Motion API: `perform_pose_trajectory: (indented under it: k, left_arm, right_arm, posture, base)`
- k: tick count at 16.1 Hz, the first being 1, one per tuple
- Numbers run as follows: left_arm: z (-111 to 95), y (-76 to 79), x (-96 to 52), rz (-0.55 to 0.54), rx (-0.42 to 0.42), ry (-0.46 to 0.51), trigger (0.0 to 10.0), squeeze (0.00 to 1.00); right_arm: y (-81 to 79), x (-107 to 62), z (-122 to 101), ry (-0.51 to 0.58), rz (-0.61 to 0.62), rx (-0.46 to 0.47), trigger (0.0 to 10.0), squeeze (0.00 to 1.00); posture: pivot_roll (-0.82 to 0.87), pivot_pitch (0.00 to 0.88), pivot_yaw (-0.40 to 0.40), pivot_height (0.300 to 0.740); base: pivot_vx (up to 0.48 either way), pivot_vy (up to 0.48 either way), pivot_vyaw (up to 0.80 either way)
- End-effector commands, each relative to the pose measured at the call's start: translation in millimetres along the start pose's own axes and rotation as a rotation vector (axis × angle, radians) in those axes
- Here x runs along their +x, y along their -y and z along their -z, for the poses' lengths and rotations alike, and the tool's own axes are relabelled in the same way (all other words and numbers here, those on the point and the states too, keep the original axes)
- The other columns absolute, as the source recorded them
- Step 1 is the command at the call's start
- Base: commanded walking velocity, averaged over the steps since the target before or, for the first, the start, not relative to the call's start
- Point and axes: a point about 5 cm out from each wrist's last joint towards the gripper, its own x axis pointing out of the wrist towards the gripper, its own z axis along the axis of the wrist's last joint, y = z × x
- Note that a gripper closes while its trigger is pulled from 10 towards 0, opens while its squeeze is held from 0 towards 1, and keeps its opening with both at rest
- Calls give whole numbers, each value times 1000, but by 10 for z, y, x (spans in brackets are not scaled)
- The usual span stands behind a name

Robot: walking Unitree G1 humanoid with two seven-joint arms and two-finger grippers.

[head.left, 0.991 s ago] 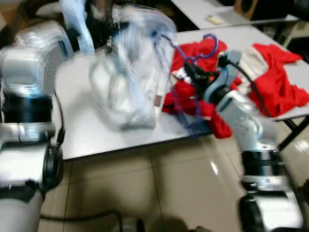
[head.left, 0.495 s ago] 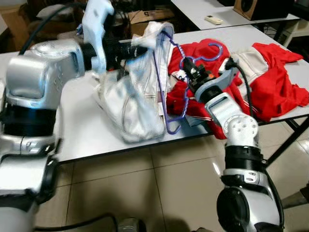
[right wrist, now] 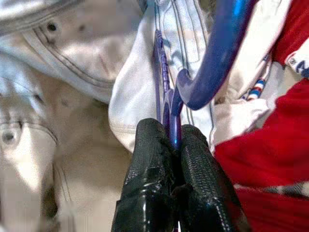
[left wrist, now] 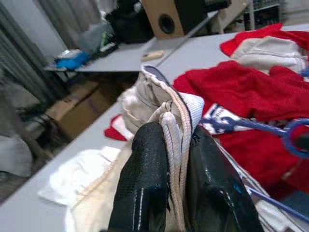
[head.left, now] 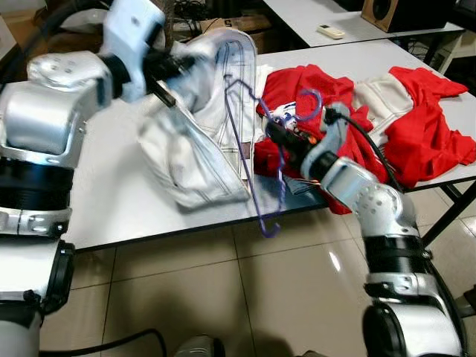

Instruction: Hang hanger

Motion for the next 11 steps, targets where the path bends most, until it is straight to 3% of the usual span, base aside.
perform_pose_trajectory:
  k: [1,4,5,8,11]
  left_arm:
    - [-146,-88,-74,-37,53,43,0,0]
    - [-42,25,-77,87,86,-28,0,0]
    - [68,180,-68,199,98,-66,0,0]
    - [100,312,-90,302,93,-74,0,0]
    - [52,532,-132,480,62,-52,0,0]
  right_arm:
    - [-107,-8,-35,1,-71,-17,10000,0]
    - [-251,-46,-146,80,-214,77,10000,0]
    - [-233,-15,-181,101,-207,121,10000,0]
    - [-130,70,-166,94,-137,168,10000,0]
    - [-20,228,-181,149,-63,298,10000,0]
  posture:
    - [-25,0,106,740]
    - [-25,0,106,740]
    - [-26,0,106,740]
    - [-26,0,107,740]
    - [-6,0,99,740]
  base:
    - [0,0,0]
    - [0,0,0]
    - [0,0,0]
    - [0,0,0]
    - [0,0,0]
